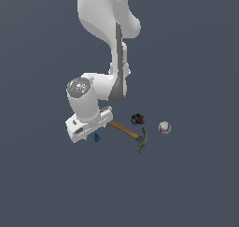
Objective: Pick up a designated object from a clutter of objects.
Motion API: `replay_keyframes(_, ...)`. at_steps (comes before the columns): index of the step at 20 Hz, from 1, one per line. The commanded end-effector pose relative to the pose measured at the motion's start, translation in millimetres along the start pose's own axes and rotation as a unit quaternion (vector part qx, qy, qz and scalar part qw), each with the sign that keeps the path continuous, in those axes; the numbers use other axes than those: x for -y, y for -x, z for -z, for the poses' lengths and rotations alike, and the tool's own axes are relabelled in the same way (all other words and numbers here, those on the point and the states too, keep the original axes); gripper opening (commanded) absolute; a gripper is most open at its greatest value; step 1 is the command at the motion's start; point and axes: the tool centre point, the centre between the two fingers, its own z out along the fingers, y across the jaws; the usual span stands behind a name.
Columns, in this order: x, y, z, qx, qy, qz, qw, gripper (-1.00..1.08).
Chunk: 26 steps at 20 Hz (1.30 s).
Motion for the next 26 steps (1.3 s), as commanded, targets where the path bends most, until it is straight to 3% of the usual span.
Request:
replay_keyframes(1, 0.6, 0.5, -10.9, 0.000, 0.000, 0.000, 1.0000, 1.00)
replay_keyframes(11, 0.0, 0.4, -40.2, 0.000, 0.000, 0.002, 1.0000, 1.00)
replay_keyframes(12, 0.0, 0.4, -40.2, 0.000, 0.000, 0.002, 1.0000, -1.00)
replay_keyframes(26, 1.1, 0.2, -36.4, 0.000, 0.000, 0.002, 1.0000, -1.00)
